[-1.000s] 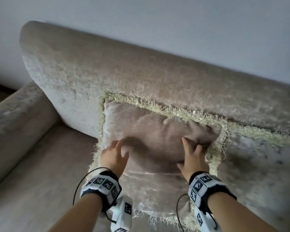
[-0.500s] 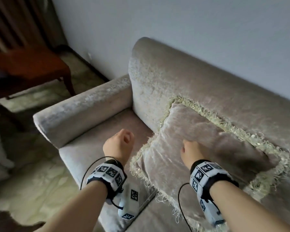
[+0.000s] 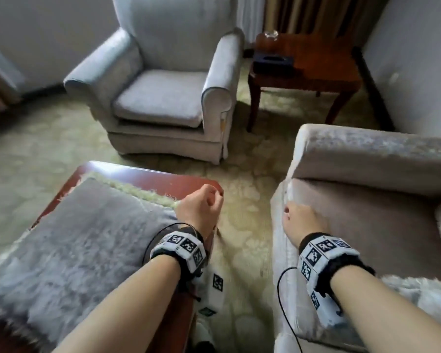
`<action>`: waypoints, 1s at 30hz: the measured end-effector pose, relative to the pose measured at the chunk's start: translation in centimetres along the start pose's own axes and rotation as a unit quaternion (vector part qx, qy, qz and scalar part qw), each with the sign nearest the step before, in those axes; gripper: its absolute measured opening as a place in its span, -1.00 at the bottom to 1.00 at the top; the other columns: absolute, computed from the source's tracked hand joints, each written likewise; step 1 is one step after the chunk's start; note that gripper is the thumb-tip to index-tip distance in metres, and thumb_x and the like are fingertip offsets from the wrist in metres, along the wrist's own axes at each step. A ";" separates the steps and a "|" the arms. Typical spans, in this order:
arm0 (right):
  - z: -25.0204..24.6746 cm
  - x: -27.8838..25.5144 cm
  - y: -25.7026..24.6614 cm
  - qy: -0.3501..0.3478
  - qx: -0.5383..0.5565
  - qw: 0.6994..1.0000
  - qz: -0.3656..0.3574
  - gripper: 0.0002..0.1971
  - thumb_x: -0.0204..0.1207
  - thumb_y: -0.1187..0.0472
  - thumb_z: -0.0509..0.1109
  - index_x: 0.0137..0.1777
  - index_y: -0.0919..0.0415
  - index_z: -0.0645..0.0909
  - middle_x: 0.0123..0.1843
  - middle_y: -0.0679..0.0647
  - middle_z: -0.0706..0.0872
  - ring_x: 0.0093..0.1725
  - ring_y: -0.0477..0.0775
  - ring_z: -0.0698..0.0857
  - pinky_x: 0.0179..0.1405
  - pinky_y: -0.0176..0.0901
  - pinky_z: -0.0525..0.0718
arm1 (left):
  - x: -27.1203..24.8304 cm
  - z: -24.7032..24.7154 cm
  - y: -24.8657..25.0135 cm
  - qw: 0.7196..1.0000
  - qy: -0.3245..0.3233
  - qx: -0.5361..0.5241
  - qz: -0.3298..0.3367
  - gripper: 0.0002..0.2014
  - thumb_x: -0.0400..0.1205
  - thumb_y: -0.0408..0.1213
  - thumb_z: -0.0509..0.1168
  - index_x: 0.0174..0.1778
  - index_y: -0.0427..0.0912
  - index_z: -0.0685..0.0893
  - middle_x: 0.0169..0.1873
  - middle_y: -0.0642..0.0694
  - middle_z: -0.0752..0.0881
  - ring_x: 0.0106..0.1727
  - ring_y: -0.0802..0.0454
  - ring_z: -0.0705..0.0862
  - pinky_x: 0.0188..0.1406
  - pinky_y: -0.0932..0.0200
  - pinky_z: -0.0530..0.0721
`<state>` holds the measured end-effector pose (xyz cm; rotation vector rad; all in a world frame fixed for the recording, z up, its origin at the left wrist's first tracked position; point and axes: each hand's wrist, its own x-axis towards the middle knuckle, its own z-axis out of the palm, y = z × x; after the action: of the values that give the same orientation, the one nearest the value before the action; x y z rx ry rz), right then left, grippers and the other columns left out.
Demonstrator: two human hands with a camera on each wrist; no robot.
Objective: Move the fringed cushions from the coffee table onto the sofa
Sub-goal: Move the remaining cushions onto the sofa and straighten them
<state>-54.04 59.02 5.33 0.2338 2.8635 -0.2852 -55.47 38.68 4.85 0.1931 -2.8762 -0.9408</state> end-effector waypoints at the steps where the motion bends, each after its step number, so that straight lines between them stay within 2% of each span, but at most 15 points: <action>1: 0.8 0.7 -2.8 -0.014 -0.015 0.999 -0.028 -0.78 0.58 0.22 0.12 0.05 0.17 0.59 0.01 0.18 0.73 0.03 0.28 0.70 -0.05 -0.06 0.59 | 0.5 -1.0 -2.5 1.000 0.005 0.002 -0.021 -0.84 0.58 -0.08 0.24 -0.10 -0.04 0.67 -0.33 -0.05 0.78 -0.21 -0.10 0.72 -0.37 0.15 0.47; 4: 3.1 2.1 -11.3 -0.039 -0.051 0.991 -0.121 -0.78 0.60 0.18 0.09 0.09 0.18 0.53 0.04 0.14 0.71 0.06 0.25 0.68 -0.07 -0.05 0.58 | 1.6 -4.0 -9.8 0.995 0.011 0.020 -0.097 -0.83 0.60 -0.04 0.21 -0.04 0.02 0.66 -0.31 -0.01 0.77 -0.26 -0.02 0.69 -0.38 0.21 0.40; 9: 6.3 4.9 -23.6 -0.085 -0.085 0.963 -0.240 -0.73 0.61 0.11 0.13 0.25 0.12 0.47 0.13 0.11 0.68 0.09 0.22 0.68 -0.09 -0.07 0.57 | 3.1 -8.2 -20.3 0.976 0.066 0.020 -0.205 -0.81 0.59 -0.04 0.21 0.00 0.03 0.67 -0.27 0.01 0.76 -0.16 -0.06 0.71 -0.30 0.22 0.44; 12: 8.2 6.3 -29.9 -0.115 -0.096 0.943 -0.297 -0.61 0.62 0.03 0.17 0.43 0.03 0.34 0.26 0.10 0.57 0.19 0.18 0.62 0.03 -0.02 0.59 | 3.3 -10.1 -25.3 0.960 0.104 0.014 -0.261 -0.80 0.58 -0.06 0.22 0.03 0.03 0.67 -0.22 0.00 0.77 -0.14 -0.05 0.71 -0.27 0.23 0.46; 16: 11.9 7.4 -37.0 -0.157 -0.129 0.909 -0.363 -0.42 0.56 -0.05 0.29 0.54 -0.07 0.18 0.38 0.14 0.39 0.29 0.17 0.50 0.02 0.02 0.60 | 2.1 -11.3 -31.8 0.943 0.147 0.006 -0.299 -0.76 0.55 -0.11 0.28 0.13 0.01 0.63 -0.11 -0.04 0.69 -0.04 -0.02 0.64 -0.19 0.15 0.56; 21: 16.7 8.8 -41.6 -0.207 -0.169 0.889 -0.371 -0.26 0.49 -0.15 0.31 0.60 -0.14 0.03 0.52 0.29 0.25 0.48 0.26 0.35 0.34 0.08 0.49 | -1.6 -12.4 -38.7 0.916 0.119 0.026 -0.381 -0.70 0.53 -0.10 0.33 0.20 0.05 0.62 -0.02 -0.12 0.58 0.11 -0.08 0.56 -0.01 0.06 0.58; 24: 18.5 9.4 -42.8 -0.191 -0.211 0.869 -0.405 -0.21 0.47 -0.23 0.28 0.61 -0.18 -0.05 0.47 0.28 0.29 0.41 0.24 0.37 0.25 0.04 0.53 | -3.1 -12.6 -40.9 0.906 0.100 0.043 -0.409 -0.56 0.49 0.04 0.37 0.29 0.12 0.57 0.01 -0.12 0.49 0.14 -0.08 0.47 0.08 0.14 0.44; 26: 19.3 10.1 -43.2 -0.179 -0.237 0.856 -0.423 -0.16 0.43 -0.26 0.30 0.61 -0.21 -0.08 0.43 0.24 0.28 0.39 0.23 0.34 0.27 0.06 0.53 | -3.4 -12.3 -41.5 0.900 0.087 0.042 -0.424 -0.46 0.44 0.13 0.38 0.35 0.18 0.49 0.09 -0.13 0.45 0.20 -0.06 0.40 0.11 0.18 0.36; 28: 19.9 11.0 -43.5 -0.165 -0.268 0.847 -0.429 -0.09 0.35 -0.34 0.32 0.59 -0.26 -0.13 0.50 0.25 0.20 0.49 0.27 0.21 0.34 0.19 0.49 | -3.3 -11.6 -41.8 0.893 0.076 0.027 -0.442 -0.32 0.37 0.19 0.40 0.42 0.21 0.40 0.22 -0.16 0.38 0.31 -0.09 0.34 0.22 0.11 0.37; 30: 20.6 12.2 -43.9 -0.173 -0.276 0.847 -0.419 -0.01 0.23 -0.42 0.35 0.56 -0.35 -0.18 0.61 0.24 0.03 0.61 0.30 0.01 0.43 0.36 0.37 | -3.0 -10.8 -42.0 0.882 0.056 0.011 -0.468 -0.18 0.33 0.23 0.41 0.51 0.23 0.24 0.40 -0.19 0.24 0.45 -0.14 0.23 0.38 -0.03 0.32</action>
<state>-68.93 13.77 -9.90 -1.0740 2.3654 0.3305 -47.30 -0.73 -11.66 1.6738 -2.6044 -0.9210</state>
